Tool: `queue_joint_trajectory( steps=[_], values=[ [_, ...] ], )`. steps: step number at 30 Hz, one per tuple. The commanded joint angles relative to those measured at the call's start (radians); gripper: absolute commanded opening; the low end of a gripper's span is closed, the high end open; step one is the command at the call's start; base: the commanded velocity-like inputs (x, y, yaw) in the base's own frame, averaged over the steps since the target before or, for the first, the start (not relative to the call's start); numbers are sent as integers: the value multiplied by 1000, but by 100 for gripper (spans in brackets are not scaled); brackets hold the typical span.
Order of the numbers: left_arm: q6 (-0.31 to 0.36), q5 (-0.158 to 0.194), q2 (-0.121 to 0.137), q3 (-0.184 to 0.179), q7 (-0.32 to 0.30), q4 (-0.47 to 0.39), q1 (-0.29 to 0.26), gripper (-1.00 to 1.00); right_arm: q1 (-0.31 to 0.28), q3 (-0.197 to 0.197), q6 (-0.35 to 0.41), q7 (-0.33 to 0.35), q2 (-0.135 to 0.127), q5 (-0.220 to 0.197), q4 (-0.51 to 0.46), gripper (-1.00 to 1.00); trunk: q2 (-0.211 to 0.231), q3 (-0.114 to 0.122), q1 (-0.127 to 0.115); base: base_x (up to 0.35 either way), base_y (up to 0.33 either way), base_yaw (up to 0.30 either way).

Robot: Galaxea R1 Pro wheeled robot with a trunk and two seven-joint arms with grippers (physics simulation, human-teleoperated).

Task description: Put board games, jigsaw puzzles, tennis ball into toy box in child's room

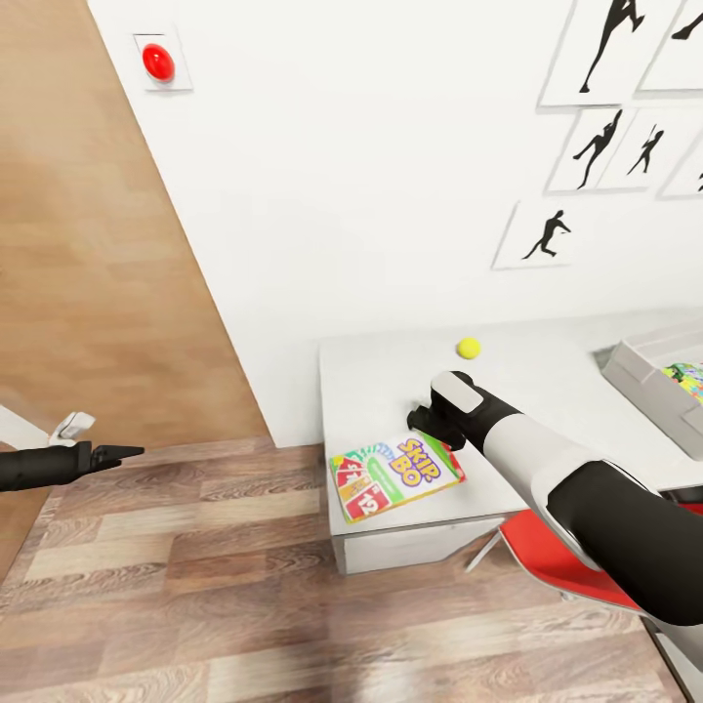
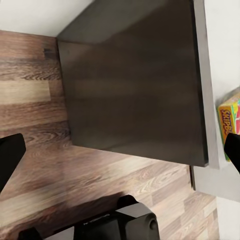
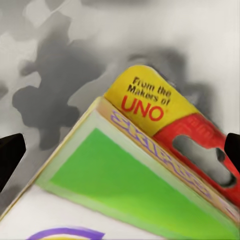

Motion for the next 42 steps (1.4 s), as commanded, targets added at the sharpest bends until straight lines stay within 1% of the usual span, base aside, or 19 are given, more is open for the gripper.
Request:
queue_joint_trajectory(
  steps=[1,17,42],
  values=[
    [10,-10,0,2,-10,-1,-1,100,-1,5,6,-4,-1,-4,-1,100,-2,-2,1,0,49,0],
    [11,-10,-1,1,-8,-1,-1,100,-1,6,6,-4,-2,-3,-1,100,-2,-2,1,0,102,0],
    [9,-10,-2,0,-10,-1,-1,100,-1,6,11,-4,-2,-3,-1,100,-2,-2,1,-15,-11,0]
  ],
)
